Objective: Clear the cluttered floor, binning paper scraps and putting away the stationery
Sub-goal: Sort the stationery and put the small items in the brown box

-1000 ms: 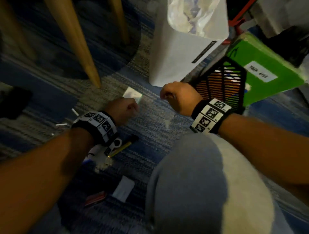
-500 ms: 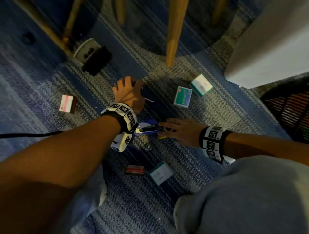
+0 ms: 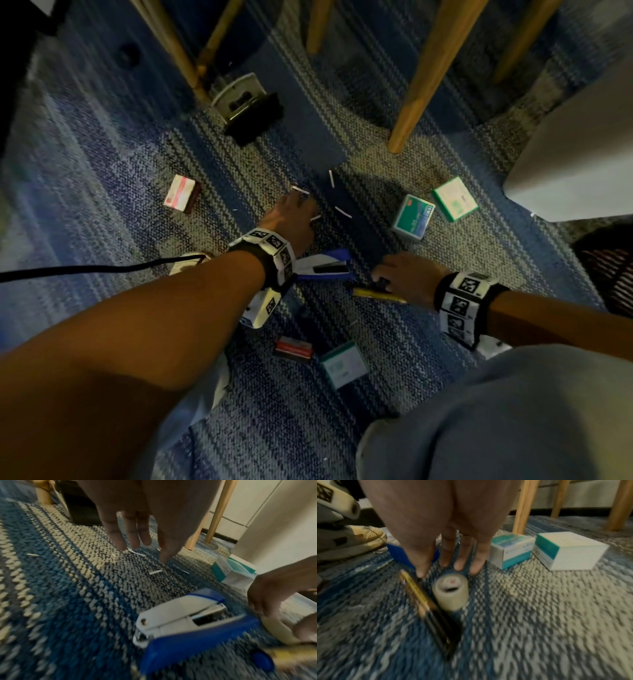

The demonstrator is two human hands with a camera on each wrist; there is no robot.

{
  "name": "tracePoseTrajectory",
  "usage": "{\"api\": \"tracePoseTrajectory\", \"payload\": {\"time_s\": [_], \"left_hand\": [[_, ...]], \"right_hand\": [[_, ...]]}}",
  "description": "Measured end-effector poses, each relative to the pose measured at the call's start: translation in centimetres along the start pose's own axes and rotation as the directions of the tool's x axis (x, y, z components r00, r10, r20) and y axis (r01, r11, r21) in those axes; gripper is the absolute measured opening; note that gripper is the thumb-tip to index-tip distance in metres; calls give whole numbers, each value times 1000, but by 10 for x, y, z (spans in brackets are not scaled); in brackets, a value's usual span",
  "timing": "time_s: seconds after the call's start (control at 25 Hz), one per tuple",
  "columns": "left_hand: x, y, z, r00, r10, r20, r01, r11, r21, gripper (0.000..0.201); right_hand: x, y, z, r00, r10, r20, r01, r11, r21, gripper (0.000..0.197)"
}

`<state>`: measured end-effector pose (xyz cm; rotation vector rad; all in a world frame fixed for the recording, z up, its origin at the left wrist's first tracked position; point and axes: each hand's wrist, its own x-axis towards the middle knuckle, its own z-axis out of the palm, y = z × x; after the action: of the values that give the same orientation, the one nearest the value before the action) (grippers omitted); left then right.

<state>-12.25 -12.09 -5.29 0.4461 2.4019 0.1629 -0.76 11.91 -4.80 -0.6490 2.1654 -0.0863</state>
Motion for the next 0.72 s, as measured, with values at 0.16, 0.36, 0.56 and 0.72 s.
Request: {"api": "tracePoseTrajectory", "payload": {"time_s": [0.16, 0.36, 0.56, 0.72], "left_hand": [[17, 1, -12, 993, -71, -89, 65, 996, -68, 74], [29, -5, 1, 998, -59, 3, 59, 997, 57, 49], [30, -11, -4, 998, 69, -9, -67, 991, 119, 25], [30, -13, -6, 990, 130, 54, -138, 970, 200, 23]], "right_hand": [[12, -13, -65, 996, -63, -58, 59, 997, -57, 45], [76, -19, -127, 985, 149, -90, -143, 987, 76, 50], [113, -10, -104, 958, 276, -82, -268, 959, 95, 28], [113, -7, -91, 946, 302, -113, -290, 950, 116, 22]]}}
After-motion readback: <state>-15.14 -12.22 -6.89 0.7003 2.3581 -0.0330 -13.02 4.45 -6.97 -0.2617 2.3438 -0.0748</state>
